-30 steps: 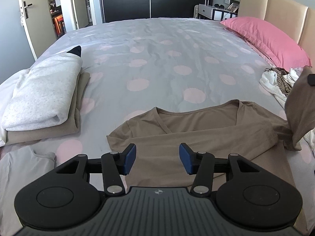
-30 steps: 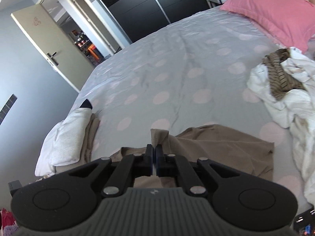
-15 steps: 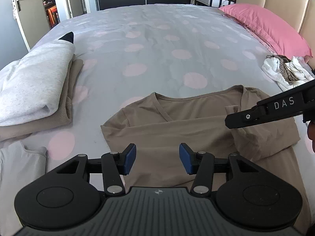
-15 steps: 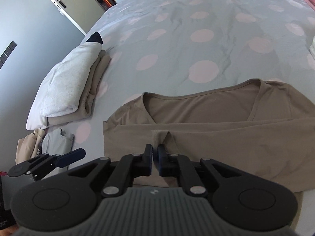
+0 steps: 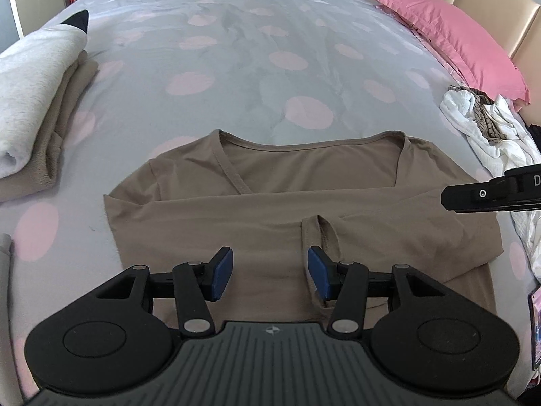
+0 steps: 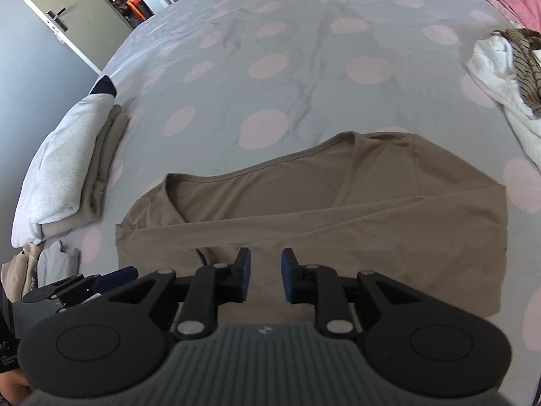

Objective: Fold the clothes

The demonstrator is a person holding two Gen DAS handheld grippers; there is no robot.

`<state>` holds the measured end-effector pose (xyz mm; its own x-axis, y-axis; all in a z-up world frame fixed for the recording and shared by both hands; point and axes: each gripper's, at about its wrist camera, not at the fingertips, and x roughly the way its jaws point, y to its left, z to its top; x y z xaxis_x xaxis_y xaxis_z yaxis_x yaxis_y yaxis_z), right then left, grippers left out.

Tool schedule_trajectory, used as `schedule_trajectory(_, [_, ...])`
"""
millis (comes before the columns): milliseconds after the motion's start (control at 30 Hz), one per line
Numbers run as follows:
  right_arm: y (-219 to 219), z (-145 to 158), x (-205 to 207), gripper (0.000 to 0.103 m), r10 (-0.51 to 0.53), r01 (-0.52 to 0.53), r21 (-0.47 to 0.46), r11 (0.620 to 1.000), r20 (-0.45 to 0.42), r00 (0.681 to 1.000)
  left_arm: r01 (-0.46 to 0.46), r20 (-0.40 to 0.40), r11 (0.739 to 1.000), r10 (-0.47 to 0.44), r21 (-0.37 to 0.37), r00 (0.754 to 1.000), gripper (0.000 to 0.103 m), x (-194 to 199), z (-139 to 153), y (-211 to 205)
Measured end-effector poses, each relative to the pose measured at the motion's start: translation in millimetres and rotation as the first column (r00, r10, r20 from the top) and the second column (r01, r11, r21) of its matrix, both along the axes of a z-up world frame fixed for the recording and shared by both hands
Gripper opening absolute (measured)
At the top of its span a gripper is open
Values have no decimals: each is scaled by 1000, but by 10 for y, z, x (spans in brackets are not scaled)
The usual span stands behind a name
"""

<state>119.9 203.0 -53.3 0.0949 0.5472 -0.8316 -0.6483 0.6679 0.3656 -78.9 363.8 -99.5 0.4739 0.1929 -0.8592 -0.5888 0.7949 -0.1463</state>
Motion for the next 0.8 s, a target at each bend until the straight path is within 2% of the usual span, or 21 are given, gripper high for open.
schedule_trajectory(167, [-202, -15, 170, 25, -38, 39, -20, 999, 22, 999, -41, 46, 998, 43, -50, 998, 51, 174, -99, 28])
schedule_trajectory(267, [-303, -34, 258, 25, -57, 58, -32, 998, 22, 998, -48, 22, 997, 49, -61, 999, 51, 309, -171, 17])
schedule_trajectory(367, [-387, -52, 355, 25, -73, 76, -55, 996, 52, 996, -16, 2, 999, 16, -39, 1000, 50, 406, -201, -55])
schedule_trajectory(400, [-419, -61, 394, 25, -82, 86, -64, 994, 64, 995, -4, -7, 1000, 4, -17, 1000, 43, 426, -203, -86])
schedule_trajectory(433, [-458, -73, 444, 25, -97, 103, -76, 992, 78, 992, 6, -23, 1000, -6, 9, 1000, 29, 444, -205, -117])
schedule_trajectory(467, [-498, -85, 493, 25, -112, 120, -88, 989, 92, 990, 16, -34, 1000, -15, 26, 999, 22, 457, -208, -138])
schedule_trajectory(533, [-576, -109, 592, 25, -141, 154, -110, 982, 120, 983, 33, -37, 999, -32, 34, 999, 3, 460, -212, -148])
schedule_trajectory(633, [-733, -148, 755, 25, -200, 217, -134, 967, 130, 971, 28, 11, 999, -28, 30, 1000, 0, 430, -118, -137])
schedule_trajectory(800, [-948, -142, 894, 25, -249, 269, -138, 953, 149, 957, 16, 168, 999, -24, 46, 985, 0, 391, 359, -112])
